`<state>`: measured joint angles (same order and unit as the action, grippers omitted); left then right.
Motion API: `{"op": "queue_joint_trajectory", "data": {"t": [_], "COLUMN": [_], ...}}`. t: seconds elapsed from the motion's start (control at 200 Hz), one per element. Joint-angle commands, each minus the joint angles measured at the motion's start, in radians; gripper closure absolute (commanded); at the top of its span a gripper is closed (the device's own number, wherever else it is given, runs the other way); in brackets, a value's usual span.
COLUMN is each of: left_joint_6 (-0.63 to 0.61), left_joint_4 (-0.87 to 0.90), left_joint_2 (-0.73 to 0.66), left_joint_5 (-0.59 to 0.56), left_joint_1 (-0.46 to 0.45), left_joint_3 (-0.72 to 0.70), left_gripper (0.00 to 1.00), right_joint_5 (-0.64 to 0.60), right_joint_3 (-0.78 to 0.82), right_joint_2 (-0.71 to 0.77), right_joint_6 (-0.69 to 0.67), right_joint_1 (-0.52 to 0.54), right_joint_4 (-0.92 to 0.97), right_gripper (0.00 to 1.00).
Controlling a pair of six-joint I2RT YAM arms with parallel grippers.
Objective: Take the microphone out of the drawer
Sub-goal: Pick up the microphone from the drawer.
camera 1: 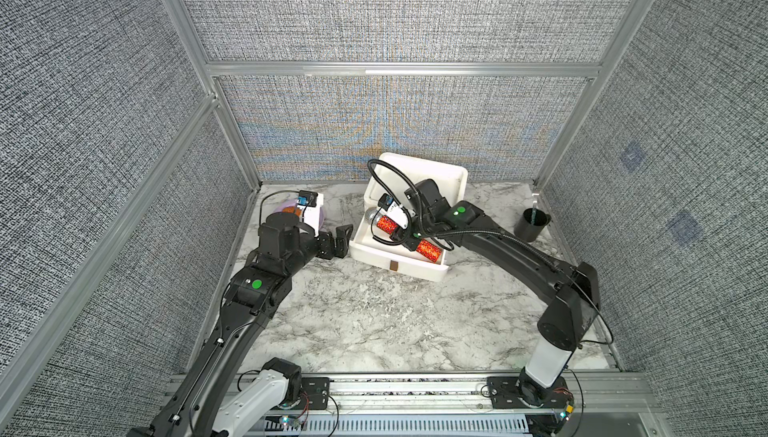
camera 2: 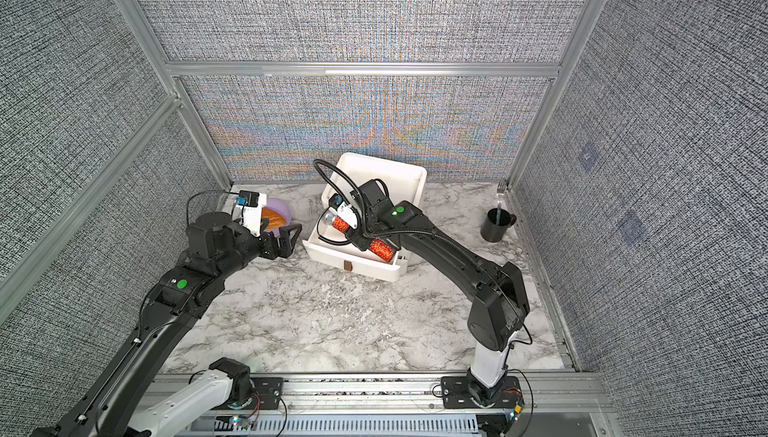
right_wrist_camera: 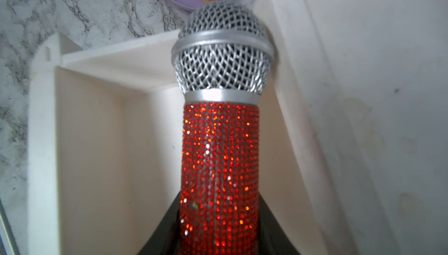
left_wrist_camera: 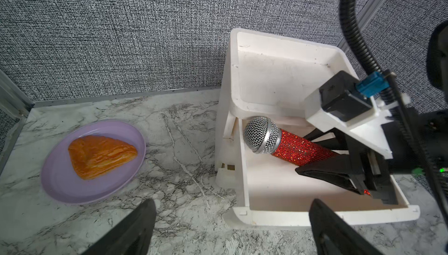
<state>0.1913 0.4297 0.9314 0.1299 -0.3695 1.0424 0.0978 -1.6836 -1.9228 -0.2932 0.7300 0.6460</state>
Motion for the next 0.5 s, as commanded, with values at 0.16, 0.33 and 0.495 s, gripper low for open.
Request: {"op": "queue_joint_trajectory", "data": {"t": [0.16, 0.33, 0.495], "left_joint_6": [-0.014, -0.026, -0.042], "left_joint_4": [0.022, 0.038, 0.049], "left_joint_2": [-0.003, 0.000, -0.005], "left_joint_5": [0.014, 0.027, 0.051], "left_joint_1": [0.001, 0.001, 0.002], "left_joint_3": [0.016, 0.032, 0.047], "left_gripper": [0.00, 0.00, 0.00], "right_joint_5": [0.063, 0.062, 0.076], "right_joint_3": [-0.016, -0.031, -0.061], "right_joint_2": [0.024, 0.056, 0.072], "right_joint_6": [-0.016, 0.008, 0.057], "right_joint_1": [-0.002, -0.007, -0.025], "right_joint_4": [-0.057, -0.061, -0.032], "right_gripper": [1.00, 1.00, 1.00]}}
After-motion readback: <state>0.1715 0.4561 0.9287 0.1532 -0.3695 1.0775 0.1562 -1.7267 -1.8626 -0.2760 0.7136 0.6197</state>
